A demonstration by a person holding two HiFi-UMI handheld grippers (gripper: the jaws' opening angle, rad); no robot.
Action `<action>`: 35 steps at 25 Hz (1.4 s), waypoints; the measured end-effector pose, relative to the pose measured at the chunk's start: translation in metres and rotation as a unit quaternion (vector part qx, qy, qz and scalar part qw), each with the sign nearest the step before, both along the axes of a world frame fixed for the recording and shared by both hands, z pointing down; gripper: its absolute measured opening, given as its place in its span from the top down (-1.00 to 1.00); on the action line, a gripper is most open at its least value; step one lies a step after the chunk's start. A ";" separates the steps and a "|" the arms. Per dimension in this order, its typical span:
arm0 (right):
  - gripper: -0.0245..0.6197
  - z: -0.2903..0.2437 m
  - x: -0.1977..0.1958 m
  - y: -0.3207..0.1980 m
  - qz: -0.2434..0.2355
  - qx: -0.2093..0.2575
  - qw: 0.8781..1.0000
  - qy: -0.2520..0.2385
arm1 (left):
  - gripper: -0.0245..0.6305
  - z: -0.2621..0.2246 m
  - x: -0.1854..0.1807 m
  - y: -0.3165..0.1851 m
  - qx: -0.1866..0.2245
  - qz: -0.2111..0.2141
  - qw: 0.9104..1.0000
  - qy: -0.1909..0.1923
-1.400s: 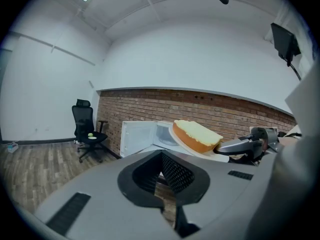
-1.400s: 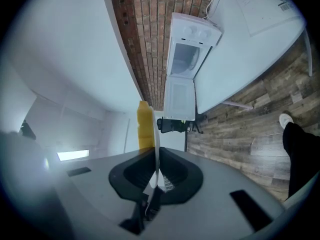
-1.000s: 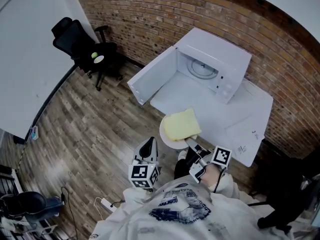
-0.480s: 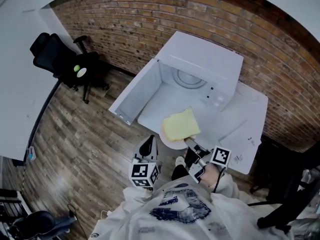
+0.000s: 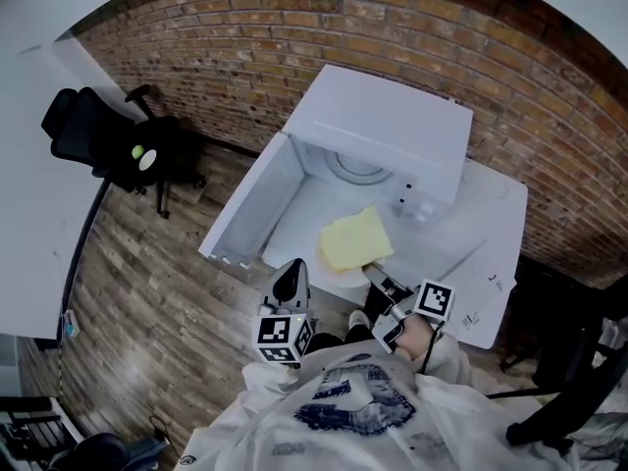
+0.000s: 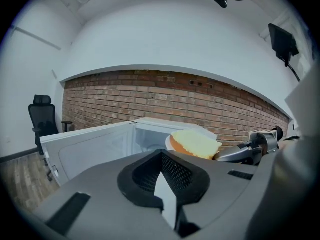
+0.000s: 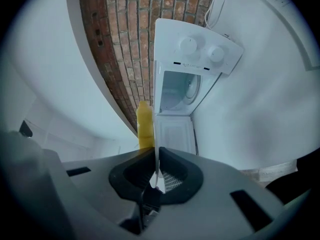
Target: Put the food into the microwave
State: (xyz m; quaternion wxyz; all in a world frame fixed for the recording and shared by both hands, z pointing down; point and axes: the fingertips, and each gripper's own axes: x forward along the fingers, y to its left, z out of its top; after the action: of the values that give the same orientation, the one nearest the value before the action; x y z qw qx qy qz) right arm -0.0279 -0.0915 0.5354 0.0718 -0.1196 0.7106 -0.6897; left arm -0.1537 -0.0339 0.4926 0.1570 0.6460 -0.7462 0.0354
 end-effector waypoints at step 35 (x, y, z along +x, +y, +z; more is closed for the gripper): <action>0.84 0.069 -0.068 -0.097 0.218 -0.056 0.973 0.052 | 0.90 0.050 -0.072 -0.156 -0.014 0.198 0.980 0.003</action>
State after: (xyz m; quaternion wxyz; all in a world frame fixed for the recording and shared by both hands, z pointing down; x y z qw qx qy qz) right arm -0.0956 -0.1881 0.6043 0.1765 -0.3114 0.6302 -0.6890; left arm -0.2257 -0.1900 0.5425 0.1587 0.7790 -0.6021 0.0745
